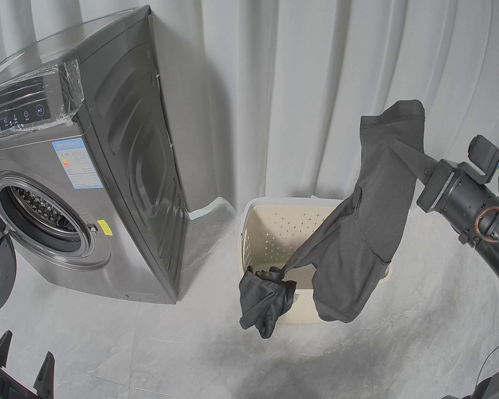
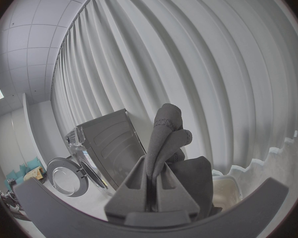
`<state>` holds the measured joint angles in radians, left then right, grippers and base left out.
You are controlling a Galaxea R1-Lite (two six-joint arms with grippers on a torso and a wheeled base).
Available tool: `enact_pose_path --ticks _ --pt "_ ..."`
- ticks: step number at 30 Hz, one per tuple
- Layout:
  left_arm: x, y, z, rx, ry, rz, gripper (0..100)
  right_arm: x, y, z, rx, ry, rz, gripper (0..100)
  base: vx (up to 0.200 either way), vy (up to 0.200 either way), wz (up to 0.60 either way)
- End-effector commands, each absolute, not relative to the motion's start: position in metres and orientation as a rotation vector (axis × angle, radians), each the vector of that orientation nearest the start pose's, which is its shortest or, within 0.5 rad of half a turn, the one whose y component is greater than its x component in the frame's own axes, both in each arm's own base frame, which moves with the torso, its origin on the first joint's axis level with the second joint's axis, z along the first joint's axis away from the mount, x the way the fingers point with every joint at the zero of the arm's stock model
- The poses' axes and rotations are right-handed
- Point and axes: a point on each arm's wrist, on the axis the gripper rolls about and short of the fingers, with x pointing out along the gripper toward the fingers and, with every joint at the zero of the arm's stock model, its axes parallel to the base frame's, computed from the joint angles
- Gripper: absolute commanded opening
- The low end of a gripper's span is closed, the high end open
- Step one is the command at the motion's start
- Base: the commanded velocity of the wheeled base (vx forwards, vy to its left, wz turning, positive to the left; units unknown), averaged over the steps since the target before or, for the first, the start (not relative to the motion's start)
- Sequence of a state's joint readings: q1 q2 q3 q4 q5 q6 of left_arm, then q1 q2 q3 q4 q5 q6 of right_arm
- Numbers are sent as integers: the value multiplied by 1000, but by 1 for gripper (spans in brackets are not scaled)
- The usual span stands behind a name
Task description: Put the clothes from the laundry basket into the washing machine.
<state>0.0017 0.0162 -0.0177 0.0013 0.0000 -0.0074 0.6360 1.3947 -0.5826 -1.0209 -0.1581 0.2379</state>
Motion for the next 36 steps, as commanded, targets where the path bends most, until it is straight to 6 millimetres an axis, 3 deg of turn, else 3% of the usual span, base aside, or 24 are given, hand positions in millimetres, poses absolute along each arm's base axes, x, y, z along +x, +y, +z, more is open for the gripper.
enact_pose_path --ticks 1,7,36 --pt "-23 0 75 -5 2 3 100 166 124 254 333 -187 528 0 -200 0 0" --pt "-23 0 76 -8 -2 3 100 157 124 252 325 -160 562 0 0 0 0" --pt "-23 0 76 -14 -2 5 100 145 131 245 318 -155 688 0 0 200 0"
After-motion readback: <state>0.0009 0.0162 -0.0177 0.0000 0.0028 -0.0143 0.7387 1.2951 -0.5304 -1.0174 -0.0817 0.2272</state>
